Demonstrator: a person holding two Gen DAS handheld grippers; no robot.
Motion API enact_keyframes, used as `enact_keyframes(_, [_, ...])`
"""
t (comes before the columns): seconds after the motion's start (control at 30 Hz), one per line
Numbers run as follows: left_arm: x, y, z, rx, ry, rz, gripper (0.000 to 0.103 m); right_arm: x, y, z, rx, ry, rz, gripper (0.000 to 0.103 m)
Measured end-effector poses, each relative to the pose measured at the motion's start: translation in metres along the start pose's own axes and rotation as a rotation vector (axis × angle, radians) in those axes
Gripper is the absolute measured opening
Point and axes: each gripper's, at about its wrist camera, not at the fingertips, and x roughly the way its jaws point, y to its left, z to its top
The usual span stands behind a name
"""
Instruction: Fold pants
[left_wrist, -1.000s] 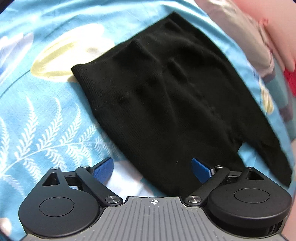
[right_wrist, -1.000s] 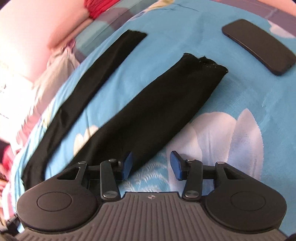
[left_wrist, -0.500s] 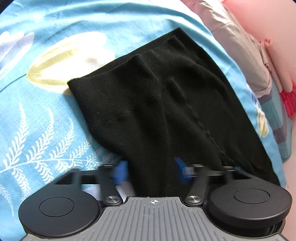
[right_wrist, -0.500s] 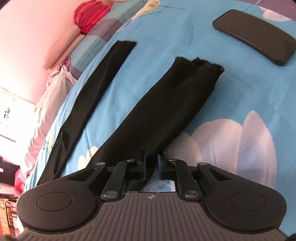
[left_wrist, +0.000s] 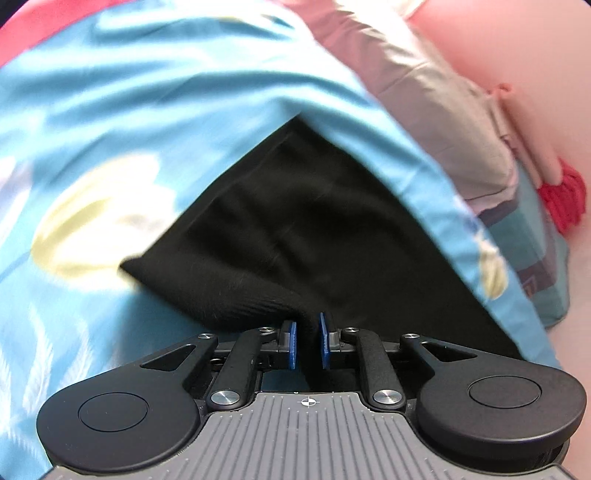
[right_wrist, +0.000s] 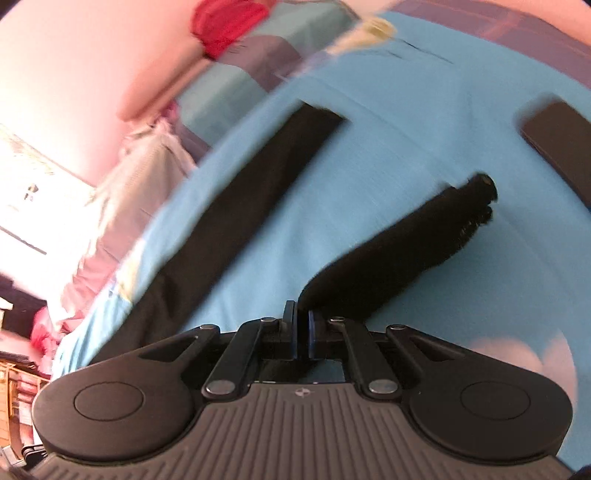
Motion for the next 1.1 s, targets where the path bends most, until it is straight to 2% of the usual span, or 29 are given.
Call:
enact_keyframes(0.13, [0.026,-0.029,0.039,0.049,-0.012,-0.022,0.077,0.032,0.032,0.053,-0.037,-0.011,0.038,0.007])
enact_keyframes(0.27, [0.072,-0.059,0.082,0.118,-0.009,0.013,0.079,0.093,0.060,0.103,-0.044,-0.020,0.037,0.007])
enact_keyframes(0.3, [0.087,-0.065,0.091,0.138,0.015,0.026,0.084,0.112,0.063,0.113,-0.019,0.000,0.018,0.011])
enact_keyframes(0.33, [0.100,-0.070,0.098,0.144,0.039,0.060,0.095,0.136,0.062,0.123,0.025,0.022,0.000,0.014])
enact_keyframes(0.4, [0.108,-0.080,0.109,0.149,0.054,0.090,0.097,0.159,0.061,0.135,0.045,-0.005,-0.044,0.036])
enact_keyframes(0.43, [0.103,-0.085,0.112,0.162,0.032,0.084,0.103,0.161,0.061,0.138,0.044,-0.044,-0.057,0.041])
enact_keyframes(0.47, [0.093,-0.088,0.114,0.180,-0.002,0.074,0.103,0.157,0.059,0.139,0.052,-0.088,-0.033,0.051])
enact_keyframes(0.5, [0.080,-0.087,0.115,0.189,-0.038,0.062,0.103,0.150,0.055,0.139,0.057,-0.124,0.003,0.053])
enact_keyframes(0.57, [0.058,-0.083,0.111,0.203,-0.138,0.053,0.103,0.130,0.046,0.135,0.043,-0.222,-0.004,0.054])
enact_keyframes(0.6, [0.049,-0.081,0.108,0.212,-0.177,0.079,0.103,0.118,0.040,0.132,0.043,-0.277,-0.042,0.055])
enact_keyframes(0.67, [0.046,-0.076,0.101,0.216,-0.192,0.159,0.103,0.098,0.022,0.121,0.076,-0.350,-0.120,0.056])
enact_keyframes(0.77, [0.045,-0.059,0.081,0.181,-0.150,0.199,0.103,0.085,-0.004,0.094,0.141,-0.337,-0.200,0.056])
enact_keyframes(0.9, [0.052,-0.050,0.047,0.128,-0.079,0.193,0.103,0.100,-0.022,0.071,0.172,-0.232,-0.091,0.071])
enact_keyframes(1.0, [0.058,-0.054,0.026,0.127,-0.029,0.198,0.103,0.116,-0.014,0.077,0.066,-0.268,-0.060,0.077])
enact_keyframes(1.07, [0.056,-0.057,0.014,0.140,-0.010,0.206,0.103,0.130,-0.007,0.084,-0.011,-0.308,-0.077,0.078])
enact_keyframes(1.1, [0.053,-0.060,0.008,0.148,-0.005,0.211,0.103,0.137,-0.003,0.087,-0.047,-0.319,-0.083,0.070])
